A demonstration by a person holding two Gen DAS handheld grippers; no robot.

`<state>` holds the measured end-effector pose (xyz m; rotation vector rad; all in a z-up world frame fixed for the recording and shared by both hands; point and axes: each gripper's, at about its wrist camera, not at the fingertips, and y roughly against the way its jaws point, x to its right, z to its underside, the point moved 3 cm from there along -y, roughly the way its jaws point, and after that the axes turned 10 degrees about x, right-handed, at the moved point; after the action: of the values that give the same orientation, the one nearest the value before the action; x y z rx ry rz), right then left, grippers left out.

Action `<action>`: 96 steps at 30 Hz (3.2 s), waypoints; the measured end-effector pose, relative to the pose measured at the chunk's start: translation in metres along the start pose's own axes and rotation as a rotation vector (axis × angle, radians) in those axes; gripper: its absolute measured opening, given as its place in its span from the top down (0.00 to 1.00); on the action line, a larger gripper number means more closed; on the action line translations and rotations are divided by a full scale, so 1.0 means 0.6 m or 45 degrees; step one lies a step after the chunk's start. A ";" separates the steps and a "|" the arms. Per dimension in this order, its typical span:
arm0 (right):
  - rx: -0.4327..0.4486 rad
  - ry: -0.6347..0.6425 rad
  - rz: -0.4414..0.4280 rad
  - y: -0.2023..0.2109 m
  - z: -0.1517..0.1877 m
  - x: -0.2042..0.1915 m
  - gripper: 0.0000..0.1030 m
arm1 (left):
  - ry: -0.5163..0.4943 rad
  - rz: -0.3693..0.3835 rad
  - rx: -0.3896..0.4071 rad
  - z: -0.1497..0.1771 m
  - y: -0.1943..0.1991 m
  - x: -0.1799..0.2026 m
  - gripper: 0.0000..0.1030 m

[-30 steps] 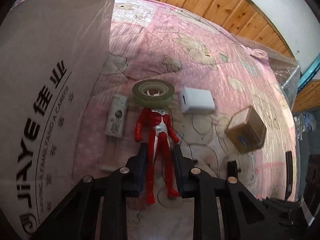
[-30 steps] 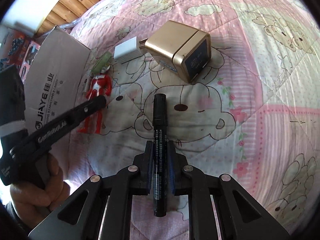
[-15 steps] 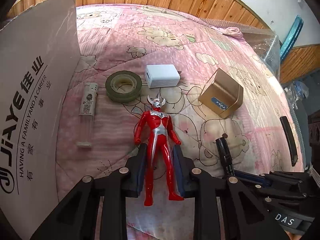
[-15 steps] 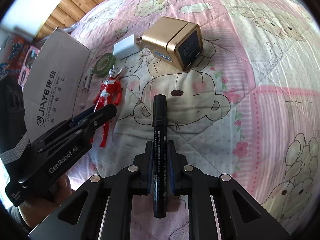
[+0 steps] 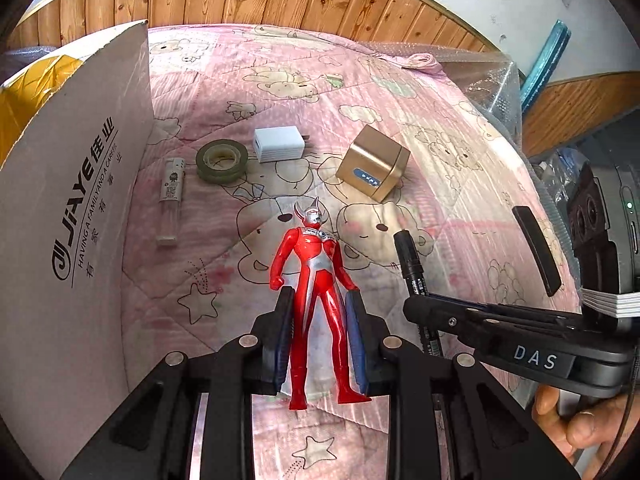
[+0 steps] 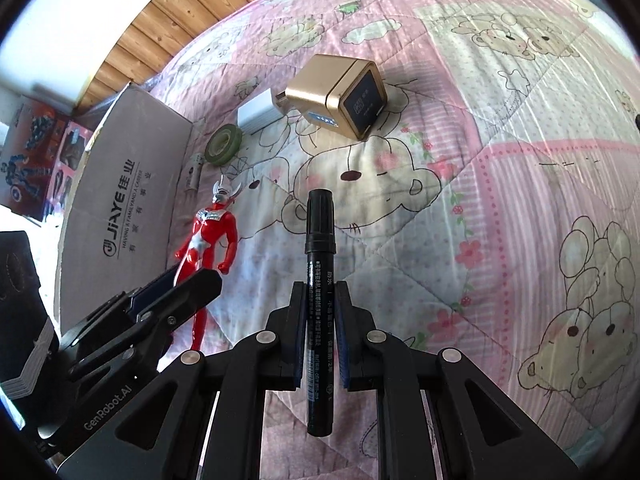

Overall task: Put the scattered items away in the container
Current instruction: 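Lift and carry the red figure and black marker over the box with both tools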

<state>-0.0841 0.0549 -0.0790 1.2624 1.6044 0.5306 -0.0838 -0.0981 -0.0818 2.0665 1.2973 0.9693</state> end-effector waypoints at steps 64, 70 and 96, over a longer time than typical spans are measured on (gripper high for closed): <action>0.128 0.116 0.018 0.097 0.085 -0.178 0.87 | 0.070 0.212 0.191 -0.010 0.207 -0.009 0.75; 0.135 0.139 0.001 0.101 0.084 -0.203 0.87 | 0.093 0.223 0.223 -0.016 0.231 -0.025 0.75; 0.172 0.278 -0.102 0.122 0.077 -0.325 0.87 | 0.206 0.205 0.362 -0.040 0.324 -0.113 0.75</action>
<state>-0.0144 -0.1056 0.0432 1.2673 1.8922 0.5318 -0.0165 -0.2389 0.0546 2.3802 1.4388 1.0944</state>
